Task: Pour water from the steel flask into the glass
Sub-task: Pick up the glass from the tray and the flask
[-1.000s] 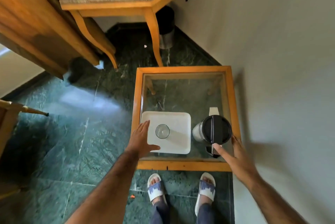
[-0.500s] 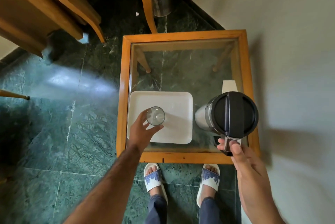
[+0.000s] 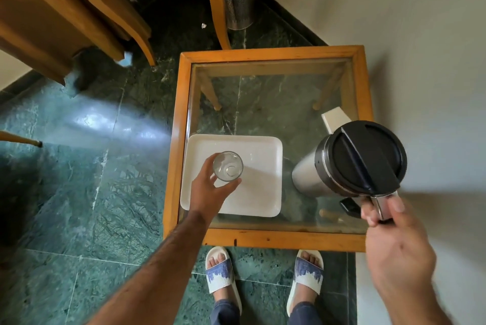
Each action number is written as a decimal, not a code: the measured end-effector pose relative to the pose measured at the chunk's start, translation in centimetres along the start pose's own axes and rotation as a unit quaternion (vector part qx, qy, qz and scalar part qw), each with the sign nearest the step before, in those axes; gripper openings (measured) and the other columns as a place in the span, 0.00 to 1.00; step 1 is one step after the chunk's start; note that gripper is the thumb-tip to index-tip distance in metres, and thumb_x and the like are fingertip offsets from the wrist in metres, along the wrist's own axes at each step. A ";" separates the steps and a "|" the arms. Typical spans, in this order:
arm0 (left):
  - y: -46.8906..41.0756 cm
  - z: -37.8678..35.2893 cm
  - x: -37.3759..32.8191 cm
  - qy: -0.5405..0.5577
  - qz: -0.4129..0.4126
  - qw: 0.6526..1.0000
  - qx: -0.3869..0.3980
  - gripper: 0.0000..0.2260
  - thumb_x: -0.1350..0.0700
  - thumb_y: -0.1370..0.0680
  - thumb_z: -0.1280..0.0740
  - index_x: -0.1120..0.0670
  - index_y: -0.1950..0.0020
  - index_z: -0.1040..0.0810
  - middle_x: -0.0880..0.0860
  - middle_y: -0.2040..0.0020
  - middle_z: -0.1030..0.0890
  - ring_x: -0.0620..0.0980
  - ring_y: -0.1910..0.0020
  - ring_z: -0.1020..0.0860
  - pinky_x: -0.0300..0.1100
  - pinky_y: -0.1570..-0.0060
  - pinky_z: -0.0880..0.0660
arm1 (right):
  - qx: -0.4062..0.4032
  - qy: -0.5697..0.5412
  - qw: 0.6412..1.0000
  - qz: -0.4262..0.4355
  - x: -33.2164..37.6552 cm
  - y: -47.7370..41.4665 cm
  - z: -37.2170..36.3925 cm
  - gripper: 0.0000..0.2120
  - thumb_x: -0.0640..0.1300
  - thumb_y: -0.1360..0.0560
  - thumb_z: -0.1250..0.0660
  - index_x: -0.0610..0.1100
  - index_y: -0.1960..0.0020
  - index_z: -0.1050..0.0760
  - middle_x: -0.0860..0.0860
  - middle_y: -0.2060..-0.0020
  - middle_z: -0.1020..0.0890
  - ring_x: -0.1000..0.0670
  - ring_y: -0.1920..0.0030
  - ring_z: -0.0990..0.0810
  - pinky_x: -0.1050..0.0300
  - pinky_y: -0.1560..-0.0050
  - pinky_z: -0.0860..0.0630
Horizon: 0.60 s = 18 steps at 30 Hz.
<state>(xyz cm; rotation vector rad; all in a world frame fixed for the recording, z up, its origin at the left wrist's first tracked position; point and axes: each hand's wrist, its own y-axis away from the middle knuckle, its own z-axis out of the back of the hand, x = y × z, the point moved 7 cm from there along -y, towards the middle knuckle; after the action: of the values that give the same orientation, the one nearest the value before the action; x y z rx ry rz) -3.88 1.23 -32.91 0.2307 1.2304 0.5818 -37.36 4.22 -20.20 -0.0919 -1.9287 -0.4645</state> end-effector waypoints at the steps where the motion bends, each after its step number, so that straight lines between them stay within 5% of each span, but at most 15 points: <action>1: 0.1 0.1 -0.4 0.003 -0.003 1.000 -0.001 0.32 0.59 0.30 0.17 0.47 0.29 0.24 0.48 0.33 0.18 0.54 0.32 0.20 0.55 0.30 0.22 | -0.009 -0.003 1.000 -0.005 0.2 -0.6 0.6 0.19 0.42 0.21 0.45 0.53 0.68 0.27 0.57 0.70 0.28 0.51 0.66 0.34 0.54 0.55 0.35; 6: 1.1 0.6 -3.8 0.023 -0.011 0.999 0.020 0.31 0.58 0.31 0.17 0.45 0.31 0.23 0.46 0.33 0.18 0.52 0.31 0.20 0.57 0.29 0.23 | -0.017 0.008 1.000 -0.021 2.8 -2.8 1.6 0.18 0.43 0.25 0.39 0.50 0.73 0.27 0.57 0.74 0.30 0.53 0.69 0.33 0.60 0.63 0.31; 10: 2.7 1.8 -9.0 0.010 -0.060 0.998 0.033 0.29 0.59 0.30 0.17 0.47 0.31 0.22 0.46 0.35 0.18 0.48 0.32 0.21 0.45 0.29 0.24 | 0.018 0.024 0.999 -0.031 6.8 -2.3 0.4 0.13 0.51 0.34 0.23 0.48 0.69 0.24 0.48 0.68 0.26 0.47 0.63 0.28 0.55 0.60 0.29; 12: 3.9 2.2 -11.8 0.002 -0.075 0.996 0.045 0.29 0.59 0.30 0.17 0.46 0.32 0.22 0.43 0.36 0.17 0.45 0.33 0.20 0.36 0.36 0.23 | 0.028 0.020 0.999 -0.027 8.9 -2.0 -0.2 0.11 0.50 0.31 0.24 0.48 0.68 0.20 0.52 0.70 0.22 0.51 0.64 0.24 0.61 0.62 0.25; 14: 5.6 3.2 -15.4 -0.012 -0.104 0.993 0.046 0.28 0.57 0.31 0.17 0.45 0.33 0.22 0.44 0.39 0.16 0.45 0.35 0.19 0.40 0.38 0.22 | 0.053 0.005 0.998 -0.030 11.7 -1.6 -1.7 0.09 0.50 0.29 0.26 0.47 0.65 0.18 0.49 0.68 0.20 0.50 0.64 0.23 0.60 0.61 0.24; 18: 8.8 5.0 -22.6 -0.028 -0.158 0.986 0.045 0.29 0.50 0.33 0.17 0.45 0.34 0.21 0.45 0.40 0.15 0.48 0.37 0.18 0.47 0.36 0.20 | 0.071 0.030 0.997 -0.029 17.8 -1.0 -5.4 0.27 0.56 0.35 0.22 0.34 0.59 0.29 0.37 0.64 0.32 0.41 0.64 0.29 0.51 0.63 0.28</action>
<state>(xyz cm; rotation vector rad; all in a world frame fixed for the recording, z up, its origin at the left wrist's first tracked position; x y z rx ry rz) -6.60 -2.82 -8.58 0.1239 1.2094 0.2440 -40.08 -1.34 -2.64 0.0712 -1.9026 -0.3632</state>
